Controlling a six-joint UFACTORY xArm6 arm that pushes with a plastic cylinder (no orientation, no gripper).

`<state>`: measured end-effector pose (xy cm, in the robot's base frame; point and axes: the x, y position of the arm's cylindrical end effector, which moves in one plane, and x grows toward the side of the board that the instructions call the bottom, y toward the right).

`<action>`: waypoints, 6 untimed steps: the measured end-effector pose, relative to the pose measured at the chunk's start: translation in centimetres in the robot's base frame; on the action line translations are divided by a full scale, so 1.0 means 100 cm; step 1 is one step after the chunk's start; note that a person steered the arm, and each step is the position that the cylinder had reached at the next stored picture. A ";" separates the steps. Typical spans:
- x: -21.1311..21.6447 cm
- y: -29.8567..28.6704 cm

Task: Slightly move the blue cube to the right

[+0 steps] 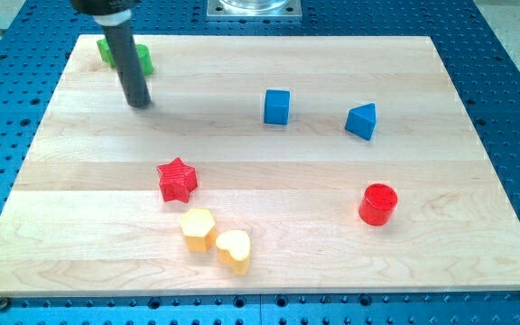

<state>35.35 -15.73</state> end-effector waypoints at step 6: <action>0.035 0.172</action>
<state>38.87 1.45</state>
